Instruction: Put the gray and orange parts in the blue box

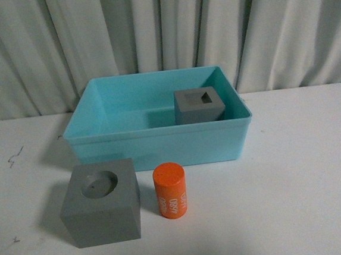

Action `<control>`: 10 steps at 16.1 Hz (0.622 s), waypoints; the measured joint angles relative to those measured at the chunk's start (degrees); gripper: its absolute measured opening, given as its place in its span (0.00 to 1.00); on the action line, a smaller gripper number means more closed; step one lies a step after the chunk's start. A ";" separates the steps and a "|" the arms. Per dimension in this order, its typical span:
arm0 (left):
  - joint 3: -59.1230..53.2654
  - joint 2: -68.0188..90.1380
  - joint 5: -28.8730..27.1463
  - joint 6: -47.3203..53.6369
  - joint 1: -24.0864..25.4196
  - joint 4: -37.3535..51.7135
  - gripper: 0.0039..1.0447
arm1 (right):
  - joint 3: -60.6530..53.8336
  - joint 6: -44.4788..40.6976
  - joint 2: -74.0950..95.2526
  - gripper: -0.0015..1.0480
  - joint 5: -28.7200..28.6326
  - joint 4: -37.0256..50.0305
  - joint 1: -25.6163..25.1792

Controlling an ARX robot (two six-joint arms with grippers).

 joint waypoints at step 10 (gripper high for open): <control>0.00 0.00 0.00 0.00 0.00 0.00 0.94 | 0.00 0.00 0.00 0.94 -0.02 0.00 0.00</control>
